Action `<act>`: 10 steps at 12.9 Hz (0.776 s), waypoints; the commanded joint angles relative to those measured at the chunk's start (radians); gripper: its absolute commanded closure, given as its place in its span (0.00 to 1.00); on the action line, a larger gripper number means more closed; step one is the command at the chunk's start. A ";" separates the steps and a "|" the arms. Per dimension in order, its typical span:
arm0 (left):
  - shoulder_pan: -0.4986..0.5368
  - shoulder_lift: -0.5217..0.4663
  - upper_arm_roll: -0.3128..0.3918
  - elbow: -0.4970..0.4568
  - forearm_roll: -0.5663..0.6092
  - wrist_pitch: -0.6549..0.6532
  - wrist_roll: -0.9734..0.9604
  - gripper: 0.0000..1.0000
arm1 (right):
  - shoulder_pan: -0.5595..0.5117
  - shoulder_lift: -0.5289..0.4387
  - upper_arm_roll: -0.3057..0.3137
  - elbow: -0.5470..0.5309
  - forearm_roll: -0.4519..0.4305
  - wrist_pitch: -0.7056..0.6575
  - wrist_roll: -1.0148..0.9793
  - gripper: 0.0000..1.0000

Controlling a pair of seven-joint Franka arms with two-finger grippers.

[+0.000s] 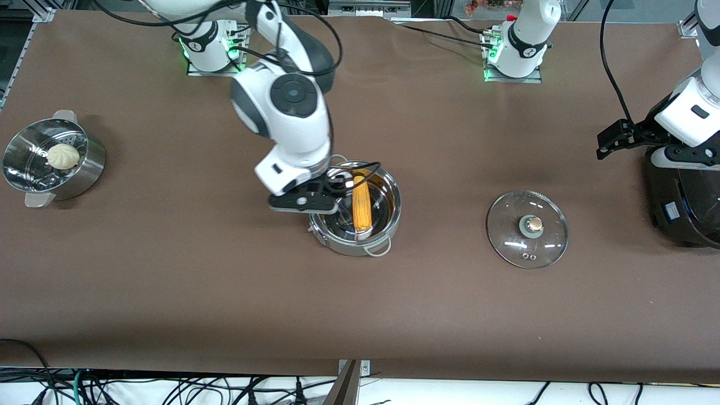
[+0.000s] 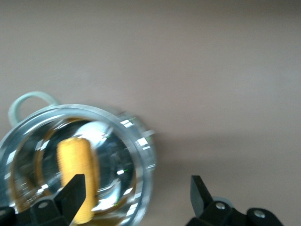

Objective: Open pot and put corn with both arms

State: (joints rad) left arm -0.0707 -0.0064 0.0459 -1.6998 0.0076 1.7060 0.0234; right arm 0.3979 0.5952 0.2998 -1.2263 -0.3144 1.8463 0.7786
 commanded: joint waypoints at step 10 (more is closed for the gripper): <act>-0.006 -0.018 -0.004 -0.009 0.002 -0.006 0.000 0.00 | -0.313 -0.138 -0.122 -0.022 0.142 -0.160 -0.385 0.00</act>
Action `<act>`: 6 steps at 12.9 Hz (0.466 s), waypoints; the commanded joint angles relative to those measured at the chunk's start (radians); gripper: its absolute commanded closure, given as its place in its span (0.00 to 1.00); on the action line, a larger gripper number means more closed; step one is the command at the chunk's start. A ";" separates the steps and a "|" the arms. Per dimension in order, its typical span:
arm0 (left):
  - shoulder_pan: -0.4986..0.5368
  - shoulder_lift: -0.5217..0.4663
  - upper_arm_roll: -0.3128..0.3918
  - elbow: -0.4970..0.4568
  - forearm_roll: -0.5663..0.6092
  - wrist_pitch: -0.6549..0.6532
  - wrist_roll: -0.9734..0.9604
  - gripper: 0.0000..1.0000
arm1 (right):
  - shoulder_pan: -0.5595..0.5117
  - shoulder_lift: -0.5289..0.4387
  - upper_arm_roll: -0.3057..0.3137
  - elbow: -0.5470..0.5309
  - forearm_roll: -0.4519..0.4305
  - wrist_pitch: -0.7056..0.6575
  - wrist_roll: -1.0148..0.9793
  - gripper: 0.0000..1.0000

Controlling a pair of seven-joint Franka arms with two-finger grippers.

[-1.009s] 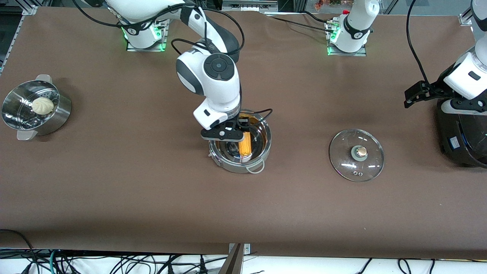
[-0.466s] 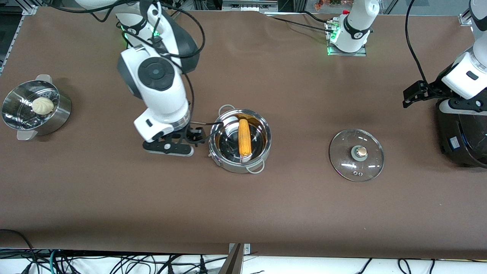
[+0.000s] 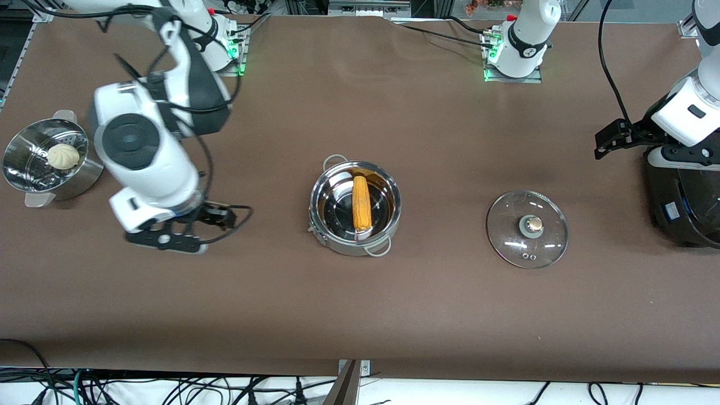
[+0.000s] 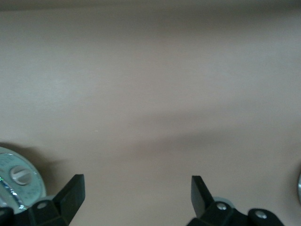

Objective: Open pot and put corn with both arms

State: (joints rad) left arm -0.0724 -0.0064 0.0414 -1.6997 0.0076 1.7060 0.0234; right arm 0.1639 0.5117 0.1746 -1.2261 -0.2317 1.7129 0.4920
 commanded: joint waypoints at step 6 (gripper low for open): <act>-0.006 -0.018 -0.002 -0.009 0.003 -0.006 -0.005 0.00 | -0.195 -0.254 -0.010 -0.200 0.097 -0.062 -0.245 0.00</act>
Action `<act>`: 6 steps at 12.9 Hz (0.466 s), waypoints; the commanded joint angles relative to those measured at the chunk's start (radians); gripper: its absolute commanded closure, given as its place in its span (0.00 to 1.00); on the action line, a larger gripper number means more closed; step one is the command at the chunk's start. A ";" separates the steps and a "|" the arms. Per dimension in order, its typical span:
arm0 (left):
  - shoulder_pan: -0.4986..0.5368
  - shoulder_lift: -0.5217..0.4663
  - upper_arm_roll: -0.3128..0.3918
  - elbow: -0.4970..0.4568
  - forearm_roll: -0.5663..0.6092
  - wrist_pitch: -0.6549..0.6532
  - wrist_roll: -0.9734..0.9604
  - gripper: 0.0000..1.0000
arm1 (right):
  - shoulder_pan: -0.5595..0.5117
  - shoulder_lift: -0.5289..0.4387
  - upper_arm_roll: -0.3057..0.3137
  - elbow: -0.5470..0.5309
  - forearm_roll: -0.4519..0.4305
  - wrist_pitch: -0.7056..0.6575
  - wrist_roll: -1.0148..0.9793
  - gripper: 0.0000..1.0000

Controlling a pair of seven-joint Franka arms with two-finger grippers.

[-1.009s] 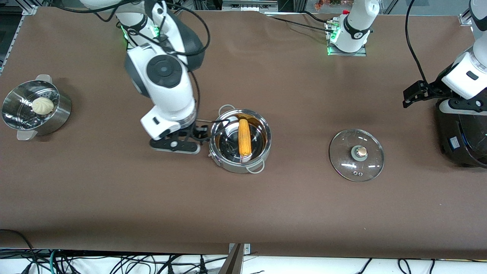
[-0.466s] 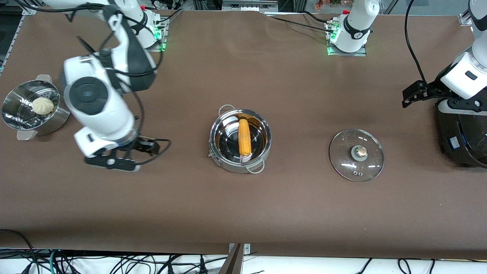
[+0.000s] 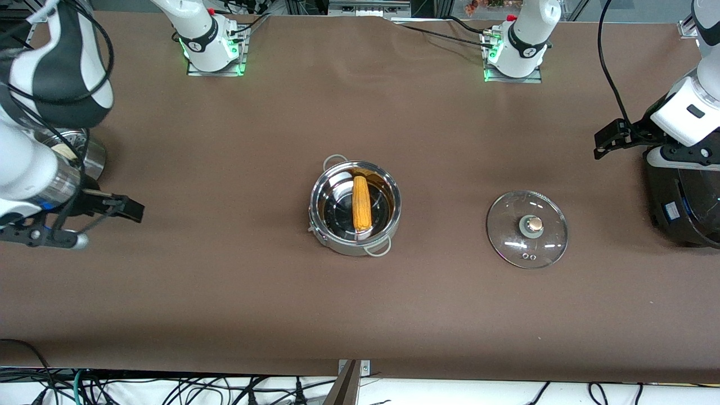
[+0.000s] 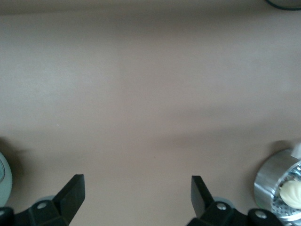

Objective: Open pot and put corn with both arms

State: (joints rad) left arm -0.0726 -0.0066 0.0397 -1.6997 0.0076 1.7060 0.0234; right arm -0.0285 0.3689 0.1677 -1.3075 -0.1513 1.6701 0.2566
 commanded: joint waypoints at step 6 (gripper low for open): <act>-0.006 -0.016 0.000 -0.009 0.003 -0.006 -0.005 0.00 | -0.004 -0.272 -0.024 -0.305 0.038 -0.021 -0.022 0.00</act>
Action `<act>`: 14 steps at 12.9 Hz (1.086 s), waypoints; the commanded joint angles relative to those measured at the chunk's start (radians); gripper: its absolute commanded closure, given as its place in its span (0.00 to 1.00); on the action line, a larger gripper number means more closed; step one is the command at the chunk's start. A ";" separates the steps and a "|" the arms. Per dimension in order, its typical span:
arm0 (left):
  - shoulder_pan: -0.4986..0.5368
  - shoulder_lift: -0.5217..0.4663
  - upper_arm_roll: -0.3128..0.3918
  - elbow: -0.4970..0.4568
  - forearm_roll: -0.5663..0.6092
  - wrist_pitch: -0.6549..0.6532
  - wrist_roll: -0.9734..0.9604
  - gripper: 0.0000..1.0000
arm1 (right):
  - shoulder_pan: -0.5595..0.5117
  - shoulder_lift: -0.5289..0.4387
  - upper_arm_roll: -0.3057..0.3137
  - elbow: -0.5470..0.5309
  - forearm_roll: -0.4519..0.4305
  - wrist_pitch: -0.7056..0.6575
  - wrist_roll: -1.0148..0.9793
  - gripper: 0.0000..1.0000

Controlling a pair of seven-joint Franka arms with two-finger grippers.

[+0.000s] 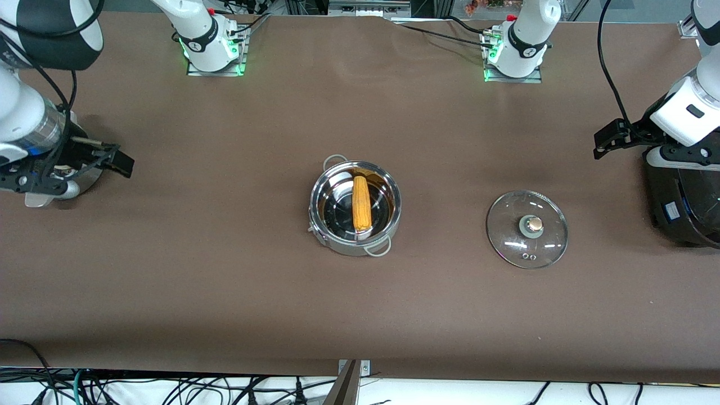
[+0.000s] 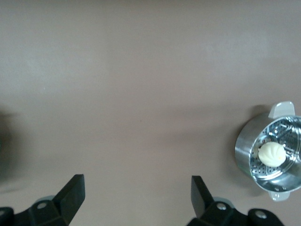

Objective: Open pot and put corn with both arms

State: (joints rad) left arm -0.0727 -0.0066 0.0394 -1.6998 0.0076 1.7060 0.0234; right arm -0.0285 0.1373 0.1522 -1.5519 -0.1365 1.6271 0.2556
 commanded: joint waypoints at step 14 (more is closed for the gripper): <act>-0.001 -0.015 0.002 -0.008 0.002 -0.005 -0.005 0.00 | -0.002 -0.131 -0.192 -0.051 0.124 -0.130 -0.412 0.00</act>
State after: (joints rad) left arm -0.0727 -0.0066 0.0394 -1.6997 0.0076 1.7060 0.0234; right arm -0.0340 0.0281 -0.0507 -1.5885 0.0182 1.5211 -0.1947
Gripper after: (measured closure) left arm 0.000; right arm 0.000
